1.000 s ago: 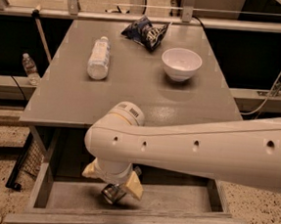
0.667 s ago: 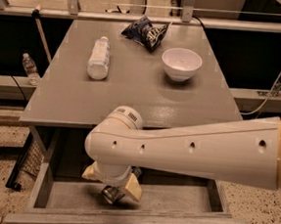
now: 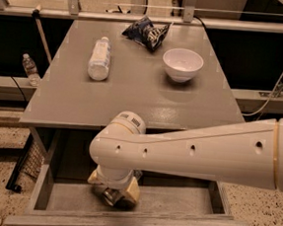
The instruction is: Pick redbull can from top drawer and place on counter
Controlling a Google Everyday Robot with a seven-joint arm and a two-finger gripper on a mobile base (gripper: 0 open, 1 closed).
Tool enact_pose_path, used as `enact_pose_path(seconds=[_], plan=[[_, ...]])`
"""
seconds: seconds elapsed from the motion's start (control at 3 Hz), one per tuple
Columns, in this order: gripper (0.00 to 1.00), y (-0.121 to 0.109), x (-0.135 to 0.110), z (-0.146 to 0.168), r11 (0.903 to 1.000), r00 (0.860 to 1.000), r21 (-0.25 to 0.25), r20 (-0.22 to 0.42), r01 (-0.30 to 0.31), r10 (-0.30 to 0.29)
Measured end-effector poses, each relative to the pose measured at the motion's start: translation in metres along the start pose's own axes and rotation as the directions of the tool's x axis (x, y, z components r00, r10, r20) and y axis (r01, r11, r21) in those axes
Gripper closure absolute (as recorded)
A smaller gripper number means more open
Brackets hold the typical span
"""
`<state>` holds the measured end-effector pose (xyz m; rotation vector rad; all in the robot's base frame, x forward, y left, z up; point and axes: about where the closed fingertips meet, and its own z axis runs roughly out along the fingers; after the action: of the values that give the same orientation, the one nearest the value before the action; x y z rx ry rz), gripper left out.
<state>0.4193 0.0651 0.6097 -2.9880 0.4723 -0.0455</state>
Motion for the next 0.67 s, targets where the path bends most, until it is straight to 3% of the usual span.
enact_pose_path(seconds=[0.67], plan=[[0.6, 0.0021, 0.0006, 0.0025, 0.9997, 1.0, 0.026, 0.013, -0.004, 0.004]])
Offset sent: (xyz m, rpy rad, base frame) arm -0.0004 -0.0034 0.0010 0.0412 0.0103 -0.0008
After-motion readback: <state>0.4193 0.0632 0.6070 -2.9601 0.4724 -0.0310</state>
